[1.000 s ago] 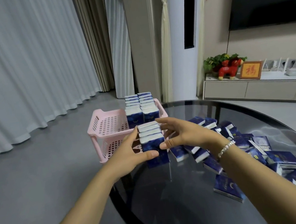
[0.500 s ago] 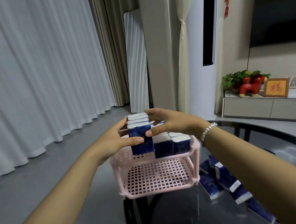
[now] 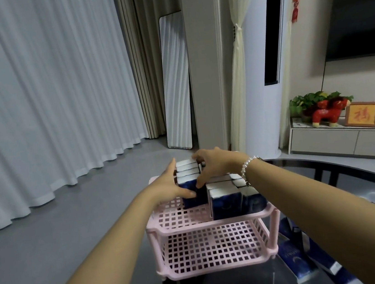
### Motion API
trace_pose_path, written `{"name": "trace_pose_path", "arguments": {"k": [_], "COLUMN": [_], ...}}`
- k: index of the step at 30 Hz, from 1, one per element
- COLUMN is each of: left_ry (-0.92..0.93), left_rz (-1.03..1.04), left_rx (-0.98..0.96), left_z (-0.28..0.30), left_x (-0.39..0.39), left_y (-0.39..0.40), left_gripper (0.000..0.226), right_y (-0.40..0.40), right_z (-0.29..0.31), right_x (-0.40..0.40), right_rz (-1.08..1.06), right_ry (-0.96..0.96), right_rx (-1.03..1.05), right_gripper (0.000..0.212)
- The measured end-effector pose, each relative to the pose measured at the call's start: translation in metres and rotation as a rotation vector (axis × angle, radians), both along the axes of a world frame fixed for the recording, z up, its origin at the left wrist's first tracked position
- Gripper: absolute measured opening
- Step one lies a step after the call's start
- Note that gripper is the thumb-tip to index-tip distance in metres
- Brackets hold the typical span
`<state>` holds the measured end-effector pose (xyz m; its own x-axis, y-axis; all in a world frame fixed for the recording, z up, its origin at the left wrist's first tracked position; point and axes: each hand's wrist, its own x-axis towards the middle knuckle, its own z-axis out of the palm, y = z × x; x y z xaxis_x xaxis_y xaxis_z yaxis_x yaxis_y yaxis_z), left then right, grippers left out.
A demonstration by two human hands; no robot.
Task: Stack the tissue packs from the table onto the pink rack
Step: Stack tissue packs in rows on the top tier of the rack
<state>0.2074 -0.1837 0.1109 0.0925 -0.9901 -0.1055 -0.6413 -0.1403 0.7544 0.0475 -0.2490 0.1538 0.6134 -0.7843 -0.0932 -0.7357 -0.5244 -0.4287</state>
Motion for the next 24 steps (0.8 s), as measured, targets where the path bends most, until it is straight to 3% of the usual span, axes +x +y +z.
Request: {"name": "trace_pose_path", "arguments": {"k": [5, 17, 24], "left_ry": [-0.025, -0.227, -0.125], "left_rz": [-0.054, -0.073, -0.029], "left_rx": [0.010, 0.178, 0.067], "left_z": [-0.003, 0.009, -0.003], "left_x": [-0.001, -0.002, 0.000], "left_y": [-0.004, -0.009, 0.002], "left_gripper": [0.113, 0.109, 0.113], "right_y": [0.008, 0.008, 0.019], "right_z": [-0.004, -0.007, -0.006], "right_x": [0.006, -0.003, -0.010], "right_rz": [0.075, 0.123, 0.122], "right_ry": [0.176, 0.152, 0.116], "right_rx": [-0.199, -0.177, -0.188], "right_gripper": [0.067, 0.031, 0.056]}}
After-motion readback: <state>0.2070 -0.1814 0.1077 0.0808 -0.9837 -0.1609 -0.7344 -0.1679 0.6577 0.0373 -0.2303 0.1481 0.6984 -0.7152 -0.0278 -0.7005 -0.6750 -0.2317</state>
